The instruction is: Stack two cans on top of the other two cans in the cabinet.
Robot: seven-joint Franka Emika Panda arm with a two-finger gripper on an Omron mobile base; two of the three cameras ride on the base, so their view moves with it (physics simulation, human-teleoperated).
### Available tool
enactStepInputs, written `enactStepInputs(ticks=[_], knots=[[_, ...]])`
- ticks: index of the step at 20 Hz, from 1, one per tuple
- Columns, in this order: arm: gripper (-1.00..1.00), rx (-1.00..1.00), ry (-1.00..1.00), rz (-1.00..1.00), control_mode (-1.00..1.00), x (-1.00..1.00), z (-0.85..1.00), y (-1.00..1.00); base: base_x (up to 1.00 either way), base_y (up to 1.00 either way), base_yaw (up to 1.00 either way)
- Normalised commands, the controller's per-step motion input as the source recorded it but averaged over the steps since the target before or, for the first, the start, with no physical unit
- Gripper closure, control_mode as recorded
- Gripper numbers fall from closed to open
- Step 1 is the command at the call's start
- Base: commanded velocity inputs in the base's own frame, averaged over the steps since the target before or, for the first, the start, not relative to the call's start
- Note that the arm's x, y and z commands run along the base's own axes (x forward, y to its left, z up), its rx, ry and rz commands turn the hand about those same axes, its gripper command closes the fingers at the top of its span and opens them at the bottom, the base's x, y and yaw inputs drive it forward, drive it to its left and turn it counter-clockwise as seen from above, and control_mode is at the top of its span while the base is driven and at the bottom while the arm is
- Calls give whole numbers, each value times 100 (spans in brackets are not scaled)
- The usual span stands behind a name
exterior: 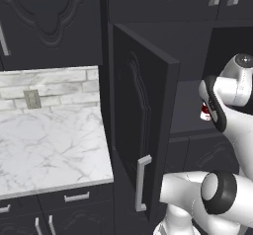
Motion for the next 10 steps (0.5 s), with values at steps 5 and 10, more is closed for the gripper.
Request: enactStepInputs(ticks=[5,10], knots=[[100,1,0,0,-100,4,-4,0,0,0,0],[100,0,0,0,-100,9,-1,2,0,0,0]])
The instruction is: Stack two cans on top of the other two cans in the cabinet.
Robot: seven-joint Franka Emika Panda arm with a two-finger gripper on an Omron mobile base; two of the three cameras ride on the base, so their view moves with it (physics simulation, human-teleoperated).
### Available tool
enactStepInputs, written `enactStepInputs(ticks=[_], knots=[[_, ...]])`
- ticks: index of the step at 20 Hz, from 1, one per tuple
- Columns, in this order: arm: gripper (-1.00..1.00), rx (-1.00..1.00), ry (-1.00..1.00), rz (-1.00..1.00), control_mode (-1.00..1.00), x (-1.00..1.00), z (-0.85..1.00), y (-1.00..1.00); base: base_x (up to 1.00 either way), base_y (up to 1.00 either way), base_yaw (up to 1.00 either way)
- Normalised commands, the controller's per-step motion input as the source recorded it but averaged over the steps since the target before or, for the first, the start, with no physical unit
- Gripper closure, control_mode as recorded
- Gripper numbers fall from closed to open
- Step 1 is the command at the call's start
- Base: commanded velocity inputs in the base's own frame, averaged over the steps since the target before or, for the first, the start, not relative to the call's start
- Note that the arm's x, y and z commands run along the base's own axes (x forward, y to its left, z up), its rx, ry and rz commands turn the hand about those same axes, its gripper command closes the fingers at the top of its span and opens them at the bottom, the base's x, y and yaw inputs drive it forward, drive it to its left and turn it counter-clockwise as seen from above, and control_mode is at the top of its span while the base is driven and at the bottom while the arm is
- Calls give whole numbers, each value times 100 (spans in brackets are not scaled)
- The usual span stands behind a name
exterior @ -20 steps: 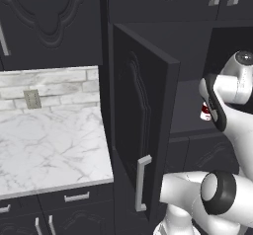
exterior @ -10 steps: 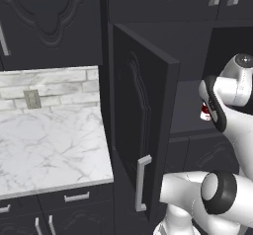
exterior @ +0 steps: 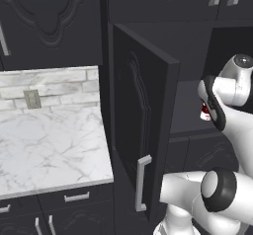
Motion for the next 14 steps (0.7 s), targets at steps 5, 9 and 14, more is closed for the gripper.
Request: enactStepInputs(ticks=[5,9,14], knots=[[100,0,0,0,-100,9,0,0,0,0,0],[100,0,0,0,-100,0,-1,0,0,0,0],[100,0,1,-1,-100,0,-6,0,0,0,0]])
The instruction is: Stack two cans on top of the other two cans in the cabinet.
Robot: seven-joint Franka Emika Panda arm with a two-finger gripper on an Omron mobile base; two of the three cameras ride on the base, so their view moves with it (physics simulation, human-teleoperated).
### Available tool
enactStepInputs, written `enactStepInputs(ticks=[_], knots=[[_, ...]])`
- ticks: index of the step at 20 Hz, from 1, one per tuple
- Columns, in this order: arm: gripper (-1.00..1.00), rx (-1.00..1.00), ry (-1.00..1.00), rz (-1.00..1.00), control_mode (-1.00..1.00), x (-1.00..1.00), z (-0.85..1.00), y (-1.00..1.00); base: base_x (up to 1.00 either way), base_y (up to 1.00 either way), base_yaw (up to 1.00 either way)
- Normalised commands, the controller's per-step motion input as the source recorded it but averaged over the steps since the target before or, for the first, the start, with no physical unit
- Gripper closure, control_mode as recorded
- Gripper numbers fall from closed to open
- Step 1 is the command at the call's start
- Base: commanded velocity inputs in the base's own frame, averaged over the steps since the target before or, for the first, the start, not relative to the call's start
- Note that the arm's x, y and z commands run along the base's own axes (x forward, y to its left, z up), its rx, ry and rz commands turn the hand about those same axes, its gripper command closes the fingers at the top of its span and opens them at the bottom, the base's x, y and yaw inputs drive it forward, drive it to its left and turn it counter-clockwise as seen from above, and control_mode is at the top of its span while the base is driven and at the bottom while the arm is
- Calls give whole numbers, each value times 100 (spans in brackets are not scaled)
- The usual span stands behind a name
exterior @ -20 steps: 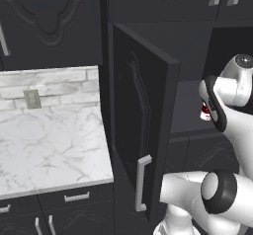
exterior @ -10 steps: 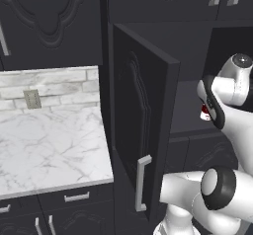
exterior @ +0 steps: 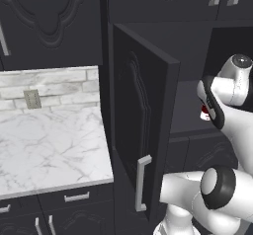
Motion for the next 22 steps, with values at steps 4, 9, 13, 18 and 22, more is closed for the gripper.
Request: enactStepInputs(ticks=[4,9,13,18,22], knots=[[100,0,0,0,-100,0,-9,0,0,0,0],[100,2,0,0,-100,3,-9,0,0,0,0],[100,1,0,0,-100,5,-5,0,0,0,0],[100,0,0,0,-100,7,0,0,0,0,0],[100,0,0,0,-100,14,1,0,0,0,0]])
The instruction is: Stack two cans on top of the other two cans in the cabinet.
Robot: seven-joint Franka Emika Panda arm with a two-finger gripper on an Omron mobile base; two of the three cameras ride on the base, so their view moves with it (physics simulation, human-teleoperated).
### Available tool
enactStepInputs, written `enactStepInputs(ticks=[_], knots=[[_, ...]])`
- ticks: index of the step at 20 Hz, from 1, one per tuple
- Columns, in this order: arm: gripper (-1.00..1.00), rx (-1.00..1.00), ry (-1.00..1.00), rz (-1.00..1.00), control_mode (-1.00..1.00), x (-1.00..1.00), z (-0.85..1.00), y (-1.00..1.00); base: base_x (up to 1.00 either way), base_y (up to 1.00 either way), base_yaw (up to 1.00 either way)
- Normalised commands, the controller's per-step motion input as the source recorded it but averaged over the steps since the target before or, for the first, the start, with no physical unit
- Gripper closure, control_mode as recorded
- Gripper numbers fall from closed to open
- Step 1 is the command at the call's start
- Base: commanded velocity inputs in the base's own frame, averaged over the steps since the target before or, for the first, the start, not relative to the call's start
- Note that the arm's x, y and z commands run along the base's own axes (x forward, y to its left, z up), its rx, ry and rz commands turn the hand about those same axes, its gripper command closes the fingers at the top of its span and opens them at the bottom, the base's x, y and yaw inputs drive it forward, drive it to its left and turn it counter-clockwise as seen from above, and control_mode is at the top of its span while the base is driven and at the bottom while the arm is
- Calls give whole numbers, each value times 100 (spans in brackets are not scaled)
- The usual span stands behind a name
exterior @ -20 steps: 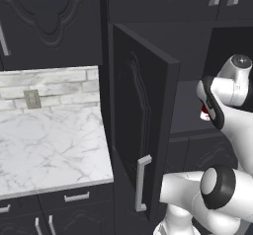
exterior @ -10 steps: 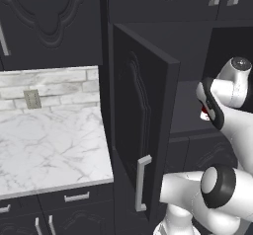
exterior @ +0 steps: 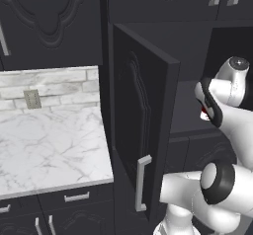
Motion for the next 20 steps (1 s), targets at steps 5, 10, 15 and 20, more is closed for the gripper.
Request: enactStepInputs(ticks=[5,10,15,20], knots=[[100,0,0,0,-100,14,0,0,0,0,0],[100,0,0,0,-100,13,0,-1,0,0,0],[100,0,0,0,-100,9,0,-4,0,0,0],[100,0,0,0,-100,4,-5,-7,0,0,0]])
